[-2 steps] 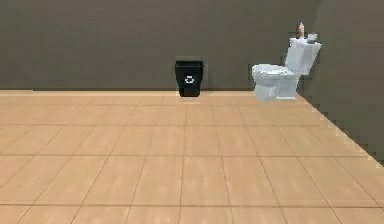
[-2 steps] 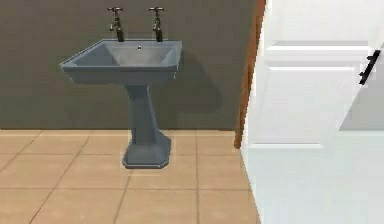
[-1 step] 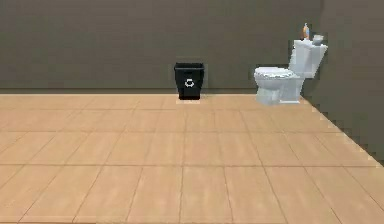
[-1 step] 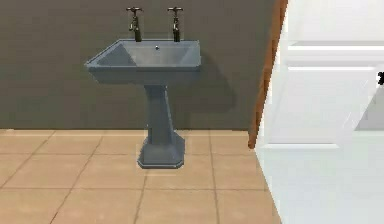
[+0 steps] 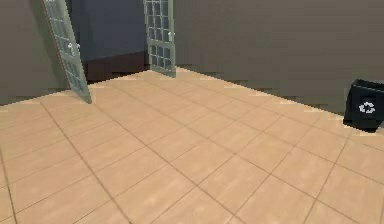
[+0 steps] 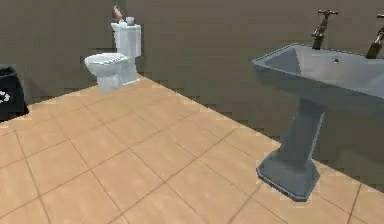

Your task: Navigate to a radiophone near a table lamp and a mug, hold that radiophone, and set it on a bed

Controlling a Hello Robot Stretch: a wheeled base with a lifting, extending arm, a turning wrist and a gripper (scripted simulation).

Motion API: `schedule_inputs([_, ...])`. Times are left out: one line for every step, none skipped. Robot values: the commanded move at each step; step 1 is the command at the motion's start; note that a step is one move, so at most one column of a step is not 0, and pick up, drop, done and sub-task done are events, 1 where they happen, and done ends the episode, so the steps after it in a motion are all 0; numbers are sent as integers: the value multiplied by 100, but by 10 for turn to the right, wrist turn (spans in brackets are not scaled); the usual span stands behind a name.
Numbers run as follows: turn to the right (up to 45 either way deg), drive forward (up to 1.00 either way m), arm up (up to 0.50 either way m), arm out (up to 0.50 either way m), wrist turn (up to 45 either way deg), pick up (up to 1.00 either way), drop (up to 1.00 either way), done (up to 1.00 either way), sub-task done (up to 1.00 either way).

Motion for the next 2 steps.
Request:
schedule_inputs([-150,0,0,0,0,0,0,0,0])
schedule_inputs([0,100,0,0,0,0,0,0,0])
